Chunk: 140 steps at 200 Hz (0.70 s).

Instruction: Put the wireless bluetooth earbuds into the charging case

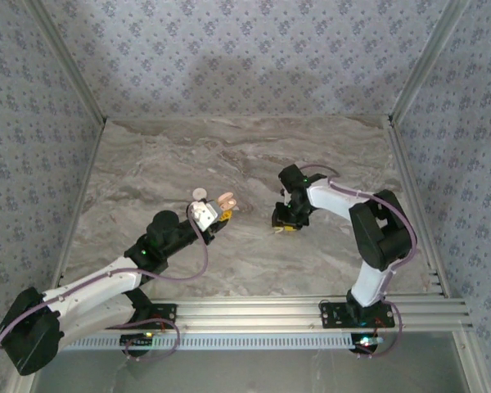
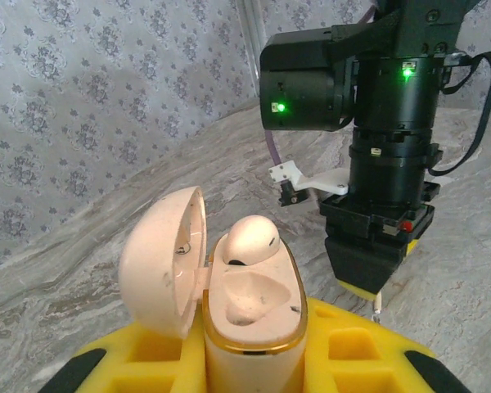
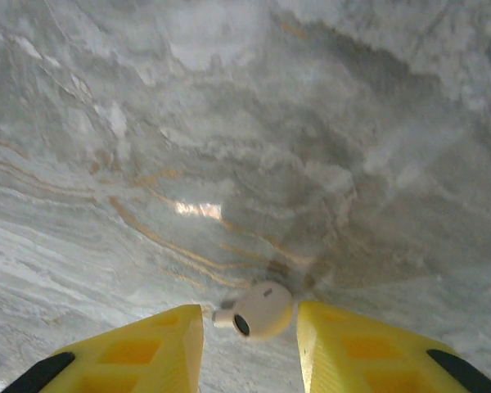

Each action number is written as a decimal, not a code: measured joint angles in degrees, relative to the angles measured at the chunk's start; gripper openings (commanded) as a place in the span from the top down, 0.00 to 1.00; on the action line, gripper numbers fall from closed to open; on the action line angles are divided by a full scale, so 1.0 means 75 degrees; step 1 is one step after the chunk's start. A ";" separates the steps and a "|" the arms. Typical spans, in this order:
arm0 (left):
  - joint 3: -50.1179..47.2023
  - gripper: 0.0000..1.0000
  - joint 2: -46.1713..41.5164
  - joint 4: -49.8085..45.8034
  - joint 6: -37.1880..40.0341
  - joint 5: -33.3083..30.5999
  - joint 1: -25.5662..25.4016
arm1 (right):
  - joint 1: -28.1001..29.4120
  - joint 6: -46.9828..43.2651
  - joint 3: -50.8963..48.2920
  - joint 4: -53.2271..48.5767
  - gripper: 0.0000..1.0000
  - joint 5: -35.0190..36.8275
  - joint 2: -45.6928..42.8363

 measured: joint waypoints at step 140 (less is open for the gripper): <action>0.0003 0.86 0.0000 -0.0122 0.0055 0.0000 0.0000 | -0.0006 -0.0233 0.0516 -0.0766 0.63 0.0283 0.0029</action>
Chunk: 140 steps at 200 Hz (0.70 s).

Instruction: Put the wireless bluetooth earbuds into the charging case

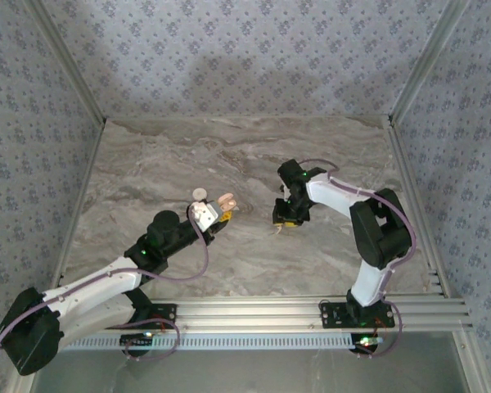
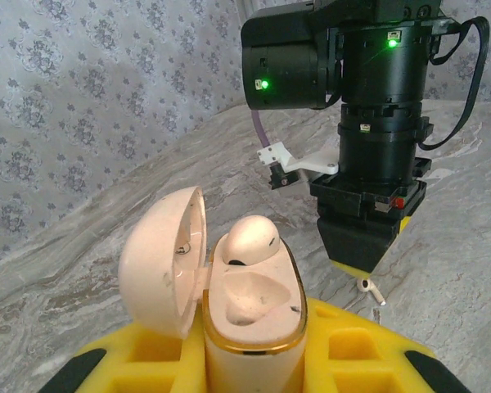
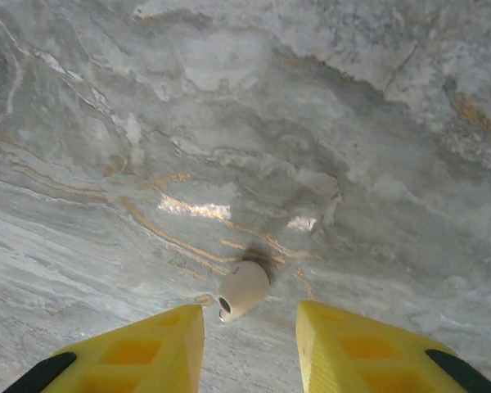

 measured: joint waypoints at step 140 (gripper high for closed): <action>0.0000 0.86 0.0000 -0.0003 0.0000 0.0000 0.0000 | 0.0315 0.0172 0.0828 -0.0466 0.66 0.0213 0.0854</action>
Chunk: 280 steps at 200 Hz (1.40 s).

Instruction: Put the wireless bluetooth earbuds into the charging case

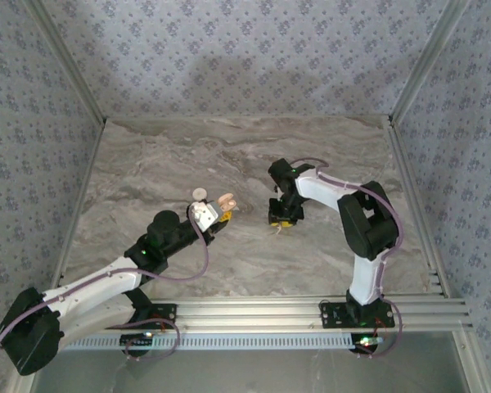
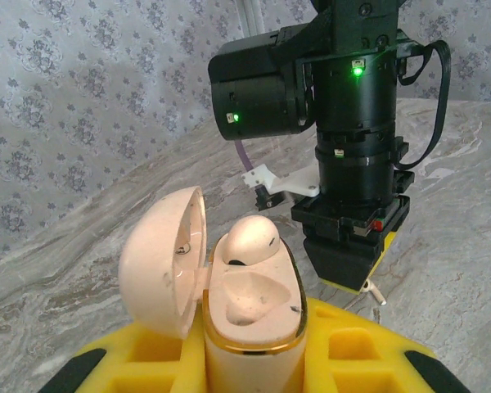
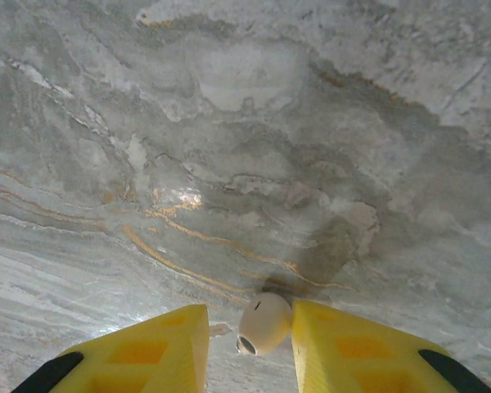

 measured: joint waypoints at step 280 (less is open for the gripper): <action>0.0000 0.86 0.0303 0.0017 -0.0015 0.0082 0.0015 | 0.0364 0.0067 -0.0090 -0.0032 0.77 0.0729 -0.0015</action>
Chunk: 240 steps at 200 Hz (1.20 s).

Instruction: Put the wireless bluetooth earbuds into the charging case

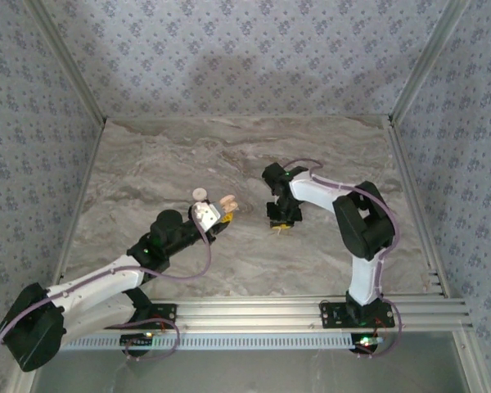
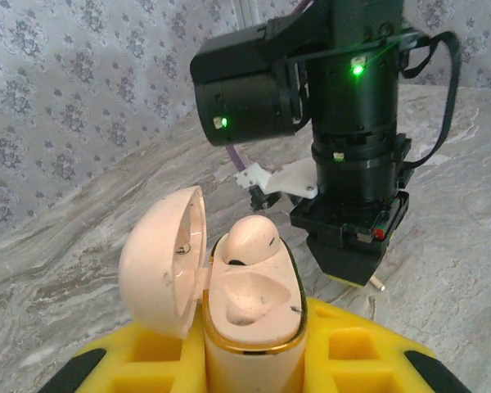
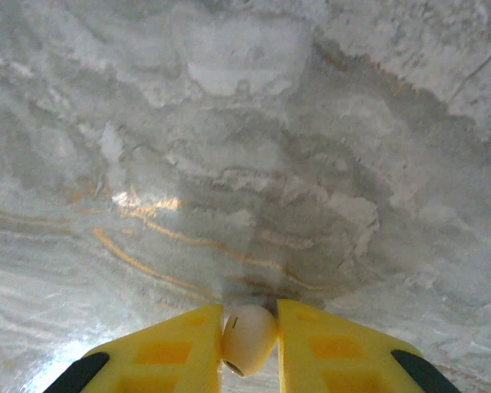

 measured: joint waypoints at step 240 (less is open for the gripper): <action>0.0487 0.87 0.1853 0.1996 -0.0385 0.1877 0.0023 | 0.0956 -0.1259 -0.3200 0.4526 0.80 0.0268 -0.6854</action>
